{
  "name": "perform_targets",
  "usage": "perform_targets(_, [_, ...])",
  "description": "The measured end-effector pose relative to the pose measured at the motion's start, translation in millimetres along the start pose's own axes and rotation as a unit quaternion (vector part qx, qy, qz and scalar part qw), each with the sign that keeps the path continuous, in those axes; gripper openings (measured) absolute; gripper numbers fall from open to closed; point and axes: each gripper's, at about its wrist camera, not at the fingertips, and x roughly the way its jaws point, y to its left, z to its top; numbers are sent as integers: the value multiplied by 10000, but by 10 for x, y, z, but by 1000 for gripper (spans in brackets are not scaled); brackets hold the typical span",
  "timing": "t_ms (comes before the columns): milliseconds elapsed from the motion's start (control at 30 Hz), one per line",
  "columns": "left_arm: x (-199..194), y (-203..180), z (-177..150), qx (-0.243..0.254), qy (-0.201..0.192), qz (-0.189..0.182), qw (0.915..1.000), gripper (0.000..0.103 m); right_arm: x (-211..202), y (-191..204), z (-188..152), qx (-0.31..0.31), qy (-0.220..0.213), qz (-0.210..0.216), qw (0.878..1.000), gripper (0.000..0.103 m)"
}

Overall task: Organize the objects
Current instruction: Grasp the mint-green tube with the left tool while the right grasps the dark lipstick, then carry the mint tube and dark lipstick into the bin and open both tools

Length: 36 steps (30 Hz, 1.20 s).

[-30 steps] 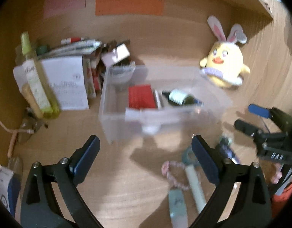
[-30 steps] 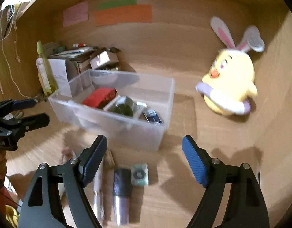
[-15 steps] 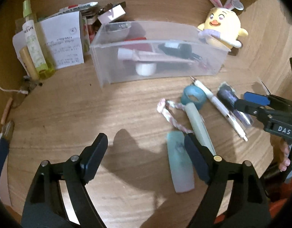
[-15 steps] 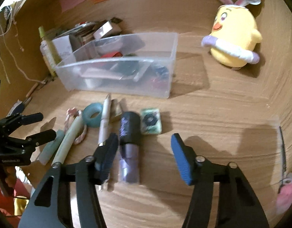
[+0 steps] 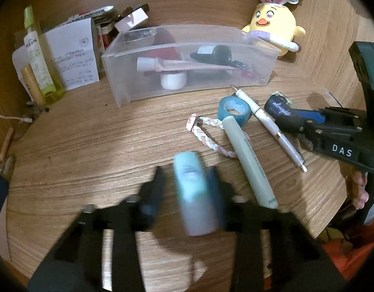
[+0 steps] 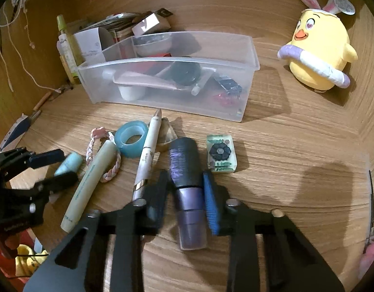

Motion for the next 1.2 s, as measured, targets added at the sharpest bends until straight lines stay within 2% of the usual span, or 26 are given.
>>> perform_targets(200, [-27, 133, 44, -250, -62, -91, 9996, 24, -110, 3, 11, 32, -173, 4, 9998, 23])
perform_targets(367, [-149, 243, 178, -425, -361, -114, 9984, 24, -293, -28, 124, 92, -468, 15, 9989, 23])
perform_targets(700, [-359, 372, 677, -518, -1112, -36, 9924, 24, -549, -116, 555, 171, -1120, -100, 9935, 23])
perform_targets(833, [-357, 387, 886, -501, -1271, -46, 9906, 24, -604, -126, 767, 128, -1336, -80, 9909, 23])
perform_targets(1033, [-320, 404, 1199, -490, -1436, -143, 9883, 24, -553, -89, 1068, 60, -1497, -58, 9887, 23])
perform_targets(1200, [-207, 394, 1440, -452, -1418, -170, 9887, 24, -363, -60, 1290, -31, -1406, -107, 9900, 23])
